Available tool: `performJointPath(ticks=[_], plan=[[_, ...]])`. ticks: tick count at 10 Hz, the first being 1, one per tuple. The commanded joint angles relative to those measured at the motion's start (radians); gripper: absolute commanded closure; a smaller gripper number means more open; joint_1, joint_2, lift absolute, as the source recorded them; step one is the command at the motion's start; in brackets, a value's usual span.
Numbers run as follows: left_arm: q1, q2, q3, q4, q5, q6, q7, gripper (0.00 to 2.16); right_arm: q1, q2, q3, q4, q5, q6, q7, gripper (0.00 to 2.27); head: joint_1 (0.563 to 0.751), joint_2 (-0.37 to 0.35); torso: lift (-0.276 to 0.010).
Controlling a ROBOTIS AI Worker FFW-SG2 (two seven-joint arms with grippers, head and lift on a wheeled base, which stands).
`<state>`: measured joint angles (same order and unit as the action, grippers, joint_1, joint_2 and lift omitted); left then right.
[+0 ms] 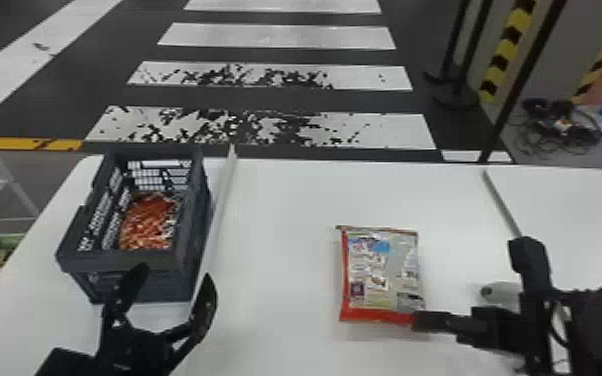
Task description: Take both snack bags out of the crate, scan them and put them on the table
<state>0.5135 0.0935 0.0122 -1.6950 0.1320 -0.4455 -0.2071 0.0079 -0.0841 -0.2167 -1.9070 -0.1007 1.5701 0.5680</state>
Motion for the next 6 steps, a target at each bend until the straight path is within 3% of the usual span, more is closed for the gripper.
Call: performJointPath(ticks=[1,6], plan=[[0.000,0.000,0.000,-0.002,0.000,0.000,0.000,0.08,-0.017,0.000,-0.012,0.039,-0.033,0.002,0.006,0.04,0.695,0.012,-0.094],[-0.001,-0.001,0.002,0.000,0.001,0.000,0.000,0.08,-0.057,0.000,-0.026,0.155,-0.060,0.002,0.026,0.05,0.695,0.030,-0.094]])
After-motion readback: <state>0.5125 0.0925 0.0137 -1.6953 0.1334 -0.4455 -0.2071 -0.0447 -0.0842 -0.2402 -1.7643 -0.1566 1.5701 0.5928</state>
